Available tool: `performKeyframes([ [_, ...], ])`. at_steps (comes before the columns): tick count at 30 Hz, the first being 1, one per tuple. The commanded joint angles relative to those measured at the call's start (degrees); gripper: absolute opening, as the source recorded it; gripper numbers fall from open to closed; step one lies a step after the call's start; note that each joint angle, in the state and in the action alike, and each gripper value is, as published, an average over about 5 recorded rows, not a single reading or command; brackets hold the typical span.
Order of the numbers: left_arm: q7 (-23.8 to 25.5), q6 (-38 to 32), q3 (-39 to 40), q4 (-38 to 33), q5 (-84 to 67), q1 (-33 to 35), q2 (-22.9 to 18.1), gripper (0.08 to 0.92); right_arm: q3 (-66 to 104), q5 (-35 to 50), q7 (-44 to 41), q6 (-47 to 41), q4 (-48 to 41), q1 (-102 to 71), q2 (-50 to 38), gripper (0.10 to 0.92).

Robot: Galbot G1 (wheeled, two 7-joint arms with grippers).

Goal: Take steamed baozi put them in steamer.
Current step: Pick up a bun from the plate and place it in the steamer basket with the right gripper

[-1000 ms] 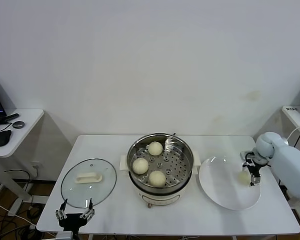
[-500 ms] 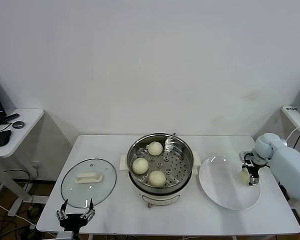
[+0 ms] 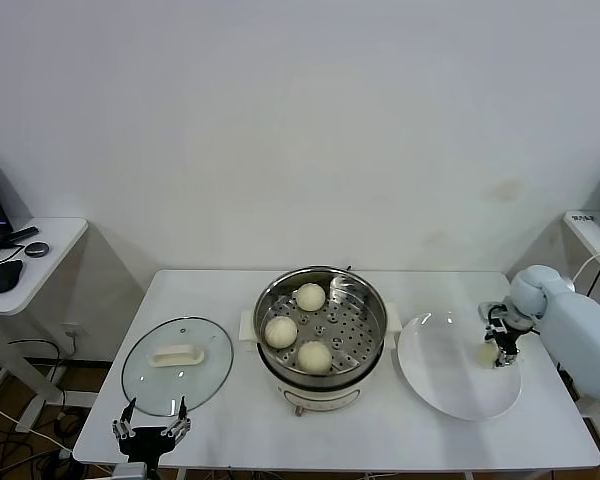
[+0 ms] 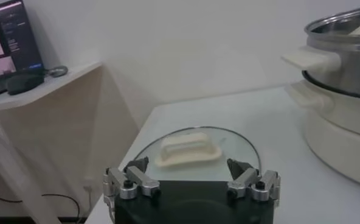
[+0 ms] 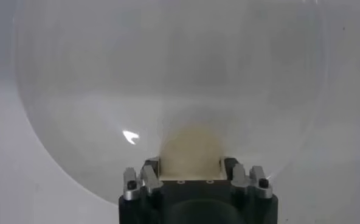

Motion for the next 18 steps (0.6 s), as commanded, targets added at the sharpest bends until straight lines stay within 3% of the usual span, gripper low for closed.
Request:
performKeyframes([
  [1,0.0,0.0,0.0,-0.1,0.0,0.0,0.1,0.823,0.4,0.7,-0.5,-0.3,0.7,0.3,-0.6,0.572],
  [18,0.0,-0.2,0.5,-1.7,1.5,-1.0,0.2,0.823,-13.5,19.1,-5.5,-5.9,17.4,21.7,-11.1,0.568],
])
